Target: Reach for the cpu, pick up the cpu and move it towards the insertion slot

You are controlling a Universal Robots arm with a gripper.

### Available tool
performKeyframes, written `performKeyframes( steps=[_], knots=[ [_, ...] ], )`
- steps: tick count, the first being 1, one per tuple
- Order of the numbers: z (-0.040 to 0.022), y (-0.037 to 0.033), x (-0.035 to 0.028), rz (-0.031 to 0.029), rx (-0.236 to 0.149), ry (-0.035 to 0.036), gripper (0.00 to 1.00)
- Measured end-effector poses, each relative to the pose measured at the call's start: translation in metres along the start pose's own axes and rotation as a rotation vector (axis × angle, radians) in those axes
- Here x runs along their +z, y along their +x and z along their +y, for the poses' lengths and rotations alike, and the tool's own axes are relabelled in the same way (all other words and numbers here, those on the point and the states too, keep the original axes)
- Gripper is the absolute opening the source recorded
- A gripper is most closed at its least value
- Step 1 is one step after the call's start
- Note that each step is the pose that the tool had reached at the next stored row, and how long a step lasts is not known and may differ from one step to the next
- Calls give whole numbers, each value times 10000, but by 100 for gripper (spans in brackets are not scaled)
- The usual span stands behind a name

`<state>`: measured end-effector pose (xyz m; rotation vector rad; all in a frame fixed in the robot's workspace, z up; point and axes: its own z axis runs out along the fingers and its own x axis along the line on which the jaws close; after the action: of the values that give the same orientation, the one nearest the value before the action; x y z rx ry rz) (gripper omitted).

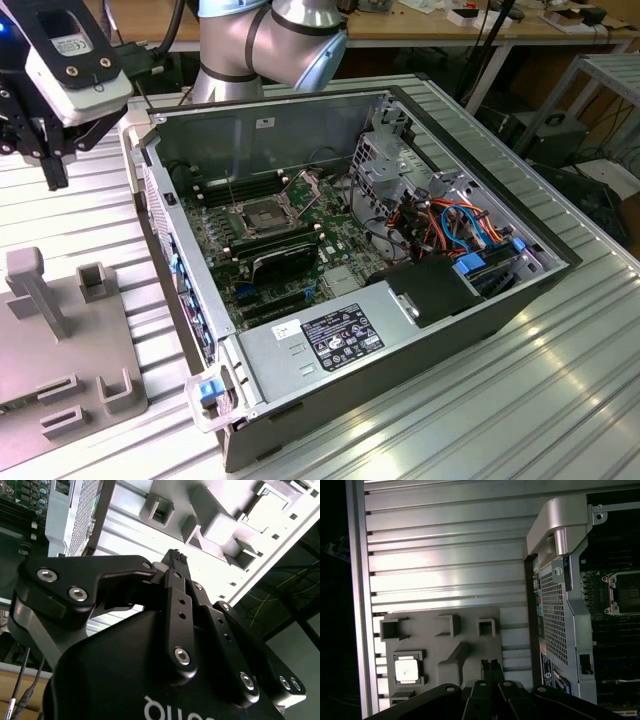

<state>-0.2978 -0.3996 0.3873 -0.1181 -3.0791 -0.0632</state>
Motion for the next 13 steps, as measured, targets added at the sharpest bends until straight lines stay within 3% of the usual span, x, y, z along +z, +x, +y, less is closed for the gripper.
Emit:
performKeyframes(
  steps=[10,13],
  knots=[
    [-6,77,11,39,1,2,11],
    [-13,160,19,40,2,3,11]
  ],
)
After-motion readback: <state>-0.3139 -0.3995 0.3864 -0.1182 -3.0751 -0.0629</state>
